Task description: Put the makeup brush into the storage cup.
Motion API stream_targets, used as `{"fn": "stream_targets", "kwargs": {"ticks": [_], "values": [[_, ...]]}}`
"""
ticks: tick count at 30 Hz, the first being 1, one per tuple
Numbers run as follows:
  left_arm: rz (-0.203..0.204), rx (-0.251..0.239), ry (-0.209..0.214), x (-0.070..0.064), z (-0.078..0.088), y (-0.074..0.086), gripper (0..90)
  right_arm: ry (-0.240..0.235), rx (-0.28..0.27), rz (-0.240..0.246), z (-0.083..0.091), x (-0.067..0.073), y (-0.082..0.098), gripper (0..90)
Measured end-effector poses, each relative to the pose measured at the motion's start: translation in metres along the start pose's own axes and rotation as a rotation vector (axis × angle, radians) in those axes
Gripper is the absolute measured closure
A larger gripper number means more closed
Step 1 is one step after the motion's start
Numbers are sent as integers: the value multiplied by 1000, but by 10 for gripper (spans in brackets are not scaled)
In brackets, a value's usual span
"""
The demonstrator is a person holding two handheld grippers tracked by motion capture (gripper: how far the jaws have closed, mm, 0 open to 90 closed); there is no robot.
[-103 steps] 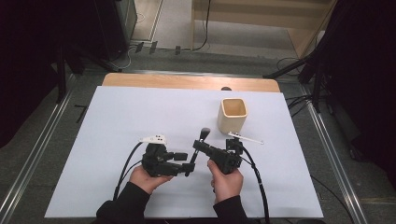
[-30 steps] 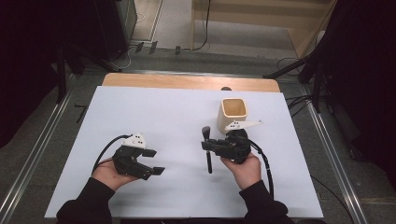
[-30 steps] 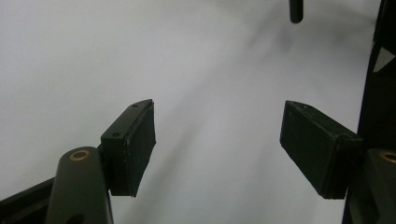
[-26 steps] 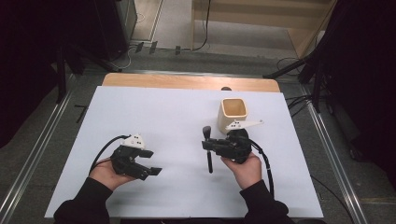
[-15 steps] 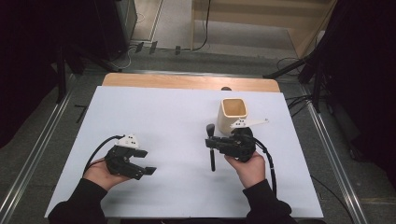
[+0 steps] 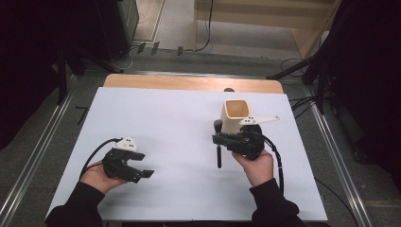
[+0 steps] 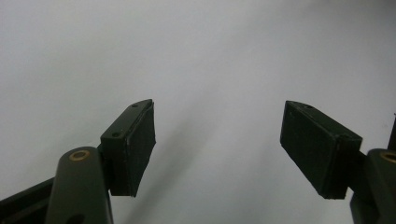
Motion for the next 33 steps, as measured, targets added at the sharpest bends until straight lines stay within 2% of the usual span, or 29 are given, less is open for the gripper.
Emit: {"fn": "stream_targets", "kwargs": {"ticks": [13,33], "values": [[19,-8,2,2,0,0,272,22,-36,30,8,-9,-23,787],[24,-9,10,2,0,1,269,53,-83,42,21,-18,-53,787]]}}
Point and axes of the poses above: each handheld gripper's, and its own axes: z roughly backward along the jaws, y roughly out of its underside, x roughly to its left, the point moved 10 cm from there along -z, roughly forward along the jaws, and after that the axes turned 11 degrees about -x, right-handed, at the moved point
